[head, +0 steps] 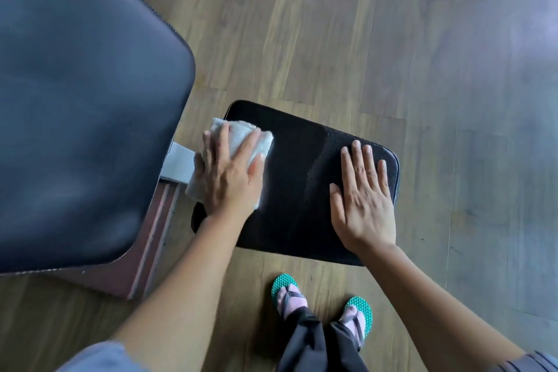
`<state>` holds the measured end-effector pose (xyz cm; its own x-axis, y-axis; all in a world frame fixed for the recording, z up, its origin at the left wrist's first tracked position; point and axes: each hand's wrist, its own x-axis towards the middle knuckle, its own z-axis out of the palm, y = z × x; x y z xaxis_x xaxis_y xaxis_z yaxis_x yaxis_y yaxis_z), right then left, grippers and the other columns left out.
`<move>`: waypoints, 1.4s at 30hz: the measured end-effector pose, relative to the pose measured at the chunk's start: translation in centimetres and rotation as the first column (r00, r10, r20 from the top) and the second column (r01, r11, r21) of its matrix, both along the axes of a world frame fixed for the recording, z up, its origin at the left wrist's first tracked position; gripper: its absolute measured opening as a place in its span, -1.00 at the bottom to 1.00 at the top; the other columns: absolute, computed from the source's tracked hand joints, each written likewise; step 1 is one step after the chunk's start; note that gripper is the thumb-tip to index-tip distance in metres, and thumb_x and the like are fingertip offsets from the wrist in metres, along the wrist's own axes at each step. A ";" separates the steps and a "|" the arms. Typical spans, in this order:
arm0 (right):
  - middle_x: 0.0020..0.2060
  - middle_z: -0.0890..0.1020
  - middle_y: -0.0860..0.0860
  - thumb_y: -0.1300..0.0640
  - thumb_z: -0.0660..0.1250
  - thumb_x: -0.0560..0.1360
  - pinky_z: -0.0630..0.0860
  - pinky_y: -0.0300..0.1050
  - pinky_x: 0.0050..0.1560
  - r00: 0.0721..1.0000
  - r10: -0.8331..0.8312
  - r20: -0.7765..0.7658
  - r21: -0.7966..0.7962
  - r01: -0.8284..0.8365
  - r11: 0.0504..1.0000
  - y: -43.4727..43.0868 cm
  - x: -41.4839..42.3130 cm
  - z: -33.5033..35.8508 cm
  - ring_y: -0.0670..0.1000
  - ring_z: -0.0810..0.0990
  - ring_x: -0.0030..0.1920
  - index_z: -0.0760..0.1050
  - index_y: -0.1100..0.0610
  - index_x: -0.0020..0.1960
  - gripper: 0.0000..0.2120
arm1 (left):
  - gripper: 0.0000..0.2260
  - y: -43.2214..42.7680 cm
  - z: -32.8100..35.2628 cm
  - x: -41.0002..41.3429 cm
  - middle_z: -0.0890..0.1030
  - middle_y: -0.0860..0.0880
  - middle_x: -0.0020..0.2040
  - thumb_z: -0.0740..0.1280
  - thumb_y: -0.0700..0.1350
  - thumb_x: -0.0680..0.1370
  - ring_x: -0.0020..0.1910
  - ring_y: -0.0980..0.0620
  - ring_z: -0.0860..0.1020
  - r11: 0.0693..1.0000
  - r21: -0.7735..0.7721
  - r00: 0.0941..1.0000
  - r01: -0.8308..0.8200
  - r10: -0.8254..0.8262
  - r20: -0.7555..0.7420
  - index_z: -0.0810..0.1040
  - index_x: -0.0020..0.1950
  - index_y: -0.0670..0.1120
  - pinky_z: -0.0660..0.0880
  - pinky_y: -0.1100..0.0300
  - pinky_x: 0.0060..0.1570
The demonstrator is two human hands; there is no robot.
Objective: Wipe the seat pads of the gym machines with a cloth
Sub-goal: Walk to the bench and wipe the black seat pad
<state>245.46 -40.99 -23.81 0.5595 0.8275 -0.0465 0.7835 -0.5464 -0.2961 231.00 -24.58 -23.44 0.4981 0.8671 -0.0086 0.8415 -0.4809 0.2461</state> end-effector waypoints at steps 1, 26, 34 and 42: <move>0.54 0.07 0.14 -0.01 -0.05 0.57 -0.12 0.07 0.52 1.000 0.005 0.002 -0.002 -0.005 1.000 0.0 0.0 0.0 0.08 -0.05 0.55 0.08 0.23 0.54 -0.41 | -0.59 -0.8 0.2 1.0 0.31 -0.12 0.47 0.07 0.11 0.55 0.46 -0.31 0.21 0.999 0.000 0.999 -0.048 0.048 0.003 0.44 0.37 0.17 0.32 -0.33 0.24; 0.52 0.11 0.19 0.02 -0.06 0.57 -0.12 0.03 0.52 0.997 -0.071 0.028 0.063 0.070 0.996 -0.4 -0.2 -0.7 0.12 0.00 0.54 0.10 0.28 0.52 -0.42 | -0.61 -0.8 0.0 5.1 0.19 -0.10 0.53 0.15 0.10 0.60 0.51 -0.30 0.06 0.997 -0.076 1.000 0.017 -0.017 -0.004 0.35 0.44 0.20 0.13 -0.32 0.38; 0.50 0.16 0.21 0.06 -0.02 0.56 -0.08 0.02 0.51 0.988 -0.153 -0.004 0.103 0.153 0.983 -0.6 -0.3 -0.7 0.11 0.06 0.52 0.16 0.30 0.50 -0.44 | -0.49 -5.4 0.7 7.1 0.16 -0.05 0.56 -0.07 0.23 0.53 0.54 -0.22 0.04 0.950 -0.190 0.969 0.248 -0.241 0.058 0.27 0.47 0.23 0.08 -0.22 0.43; 0.53 0.13 0.14 -0.05 -0.09 0.59 -0.16 -0.03 0.52 0.959 -0.257 -0.120 0.161 0.275 0.948 1.7 -1.1 0.6 0.06 -0.02 0.54 0.14 0.24 0.52 -0.41 | -0.47 4.4 -0.3 1.9 0.25 -0.09 0.53 -0.06 0.17 0.57 0.51 -0.21 0.16 0.957 -0.105 0.962 0.272 -0.268 0.051 0.25 0.51 0.07 0.23 -0.23 0.38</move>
<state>244.41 -39.29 -23.20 0.7604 0.6492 0.0202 0.5795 -0.6642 -0.4723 232.89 -20.20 -23.79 0.7153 0.6949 -0.0741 0.6735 -0.6572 0.3382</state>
